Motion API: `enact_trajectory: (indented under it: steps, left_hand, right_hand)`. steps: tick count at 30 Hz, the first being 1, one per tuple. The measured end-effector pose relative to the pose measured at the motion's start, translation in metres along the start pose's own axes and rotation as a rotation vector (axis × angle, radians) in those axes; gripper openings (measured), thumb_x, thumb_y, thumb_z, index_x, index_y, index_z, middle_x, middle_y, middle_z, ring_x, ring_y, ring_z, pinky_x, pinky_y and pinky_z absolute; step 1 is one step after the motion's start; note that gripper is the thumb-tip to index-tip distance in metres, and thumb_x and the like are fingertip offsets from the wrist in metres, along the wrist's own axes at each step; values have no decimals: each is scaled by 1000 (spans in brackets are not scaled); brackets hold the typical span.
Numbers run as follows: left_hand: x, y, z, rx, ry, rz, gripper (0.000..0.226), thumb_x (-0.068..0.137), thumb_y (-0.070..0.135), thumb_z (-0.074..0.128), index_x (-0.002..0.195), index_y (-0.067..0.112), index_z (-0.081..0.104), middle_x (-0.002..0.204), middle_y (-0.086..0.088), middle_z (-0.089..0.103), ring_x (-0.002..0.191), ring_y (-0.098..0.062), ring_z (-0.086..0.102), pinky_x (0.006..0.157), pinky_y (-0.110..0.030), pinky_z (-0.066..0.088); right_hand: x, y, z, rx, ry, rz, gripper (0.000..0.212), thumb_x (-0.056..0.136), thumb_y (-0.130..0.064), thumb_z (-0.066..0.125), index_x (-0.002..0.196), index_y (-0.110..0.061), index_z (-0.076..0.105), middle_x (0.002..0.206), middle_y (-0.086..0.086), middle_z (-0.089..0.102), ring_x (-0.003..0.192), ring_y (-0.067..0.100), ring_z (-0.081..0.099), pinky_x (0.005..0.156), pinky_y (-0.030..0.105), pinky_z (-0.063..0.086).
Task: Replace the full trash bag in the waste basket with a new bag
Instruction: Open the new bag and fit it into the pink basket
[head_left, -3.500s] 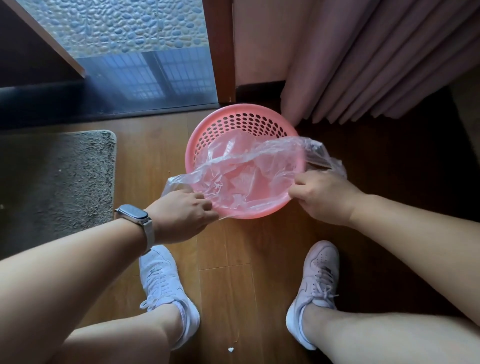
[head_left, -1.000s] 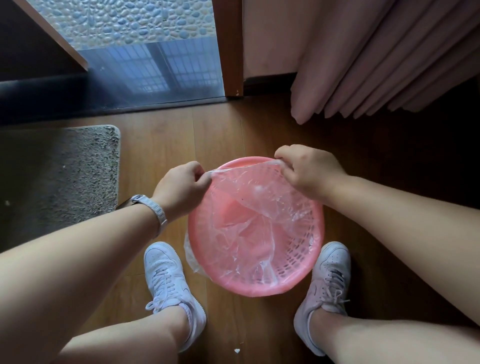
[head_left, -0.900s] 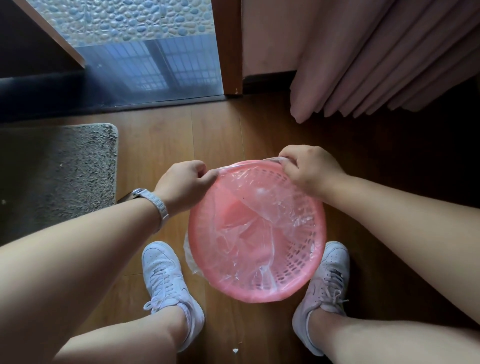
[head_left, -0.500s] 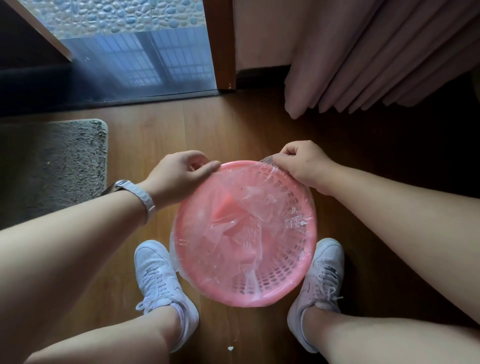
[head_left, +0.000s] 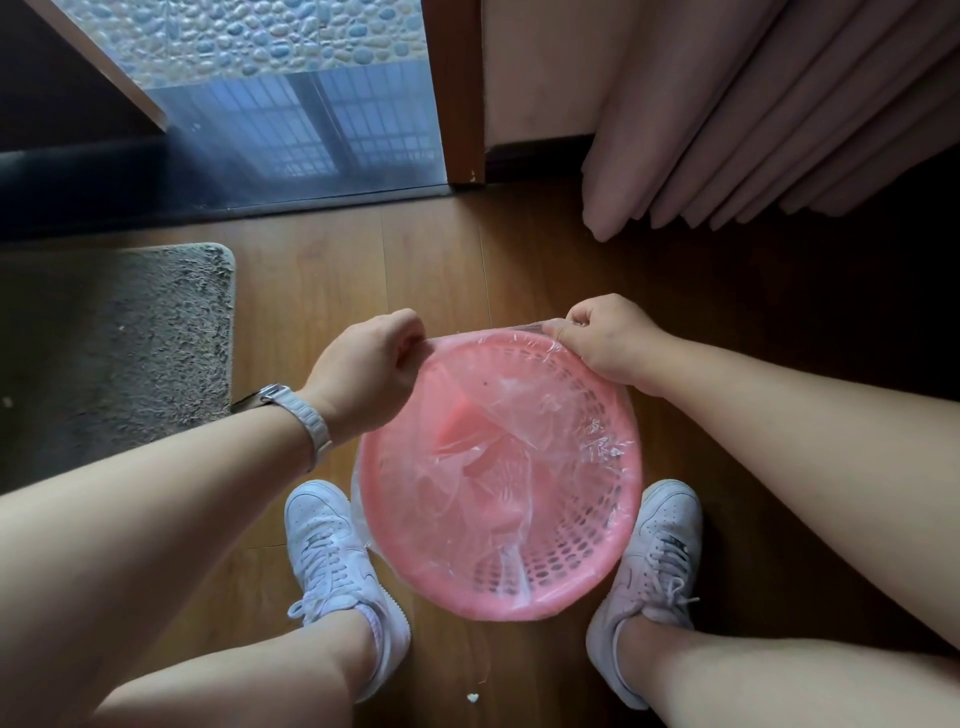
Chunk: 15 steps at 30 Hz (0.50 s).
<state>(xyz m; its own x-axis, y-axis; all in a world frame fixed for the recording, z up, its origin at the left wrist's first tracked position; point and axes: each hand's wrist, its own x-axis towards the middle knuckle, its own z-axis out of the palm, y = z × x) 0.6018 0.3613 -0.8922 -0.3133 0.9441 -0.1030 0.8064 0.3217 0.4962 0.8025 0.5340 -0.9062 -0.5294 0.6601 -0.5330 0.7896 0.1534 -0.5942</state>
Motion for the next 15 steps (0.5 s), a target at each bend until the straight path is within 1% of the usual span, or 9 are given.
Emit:
enact_trajectory:
  steps: [2,3,5,6,9,10,12,14,15]
  left_hand:
    - [-1,2,-1,32,29,44,13,92,16,57,82,8,56,76,-5,56,67,-29,51,57,-35,41]
    - [-2,3,-2,47,37,88,15,92,18,55,81,8,55,76,-6,55,66,-28,50,56,-34,40]
    - [-5,4,-3,61,32,144,19,92,24,49,82,8,53,75,-7,57,63,-30,51,53,-34,40]
    - [-6,4,-5,55,15,142,19,93,26,47,84,9,51,73,-6,60,62,-33,54,53,-34,39]
    - [-6,5,-4,-40,-86,59,13,98,24,49,88,19,41,80,5,72,67,-31,63,56,-35,43]
    - [-5,5,-6,-76,-126,22,17,97,23,50,86,22,37,81,9,73,69,-28,64,58,-37,47]
    - [-2,7,-9,-148,-200,-64,22,96,25,52,81,25,36,76,12,71,67,-21,64,63,-41,52]
    - [0,8,-12,-188,-224,-111,21,93,28,56,79,23,42,68,8,64,63,-20,57,64,-40,51]
    - [0,8,-13,-200,-227,-127,21,91,30,59,78,21,45,67,5,59,61,-20,52,62,-38,48]
  right_hand:
    - [0,-2,0,-37,22,-34,38,90,-38,58,68,-7,60,68,8,61,66,29,56,60,40,49]
    - [-1,-3,1,-56,41,-58,35,91,-37,57,72,-8,62,73,10,64,71,31,59,63,43,51]
    - [-2,-4,1,-77,62,-91,33,92,-35,54,74,-9,60,76,12,65,75,32,60,63,45,51]
    - [-3,-3,1,-85,64,-98,32,92,-35,53,74,-9,60,76,12,65,75,32,60,62,45,51]
    - [-4,-2,2,-102,69,-98,33,93,-36,52,75,-10,60,77,11,66,75,32,60,62,46,51]
    - [-5,-2,2,-104,71,-99,33,93,-36,52,75,-9,60,77,11,66,75,32,60,62,45,50]
    - [-6,-2,2,-106,73,-100,35,93,-37,51,75,-8,58,76,12,65,74,32,59,60,44,48]
    - [-7,-1,2,-116,73,-104,37,94,-39,49,75,-7,56,75,12,64,72,33,58,58,42,45]
    - [-7,-1,2,-141,73,-108,37,94,-40,48,76,-8,56,73,10,62,70,32,56,56,39,43]
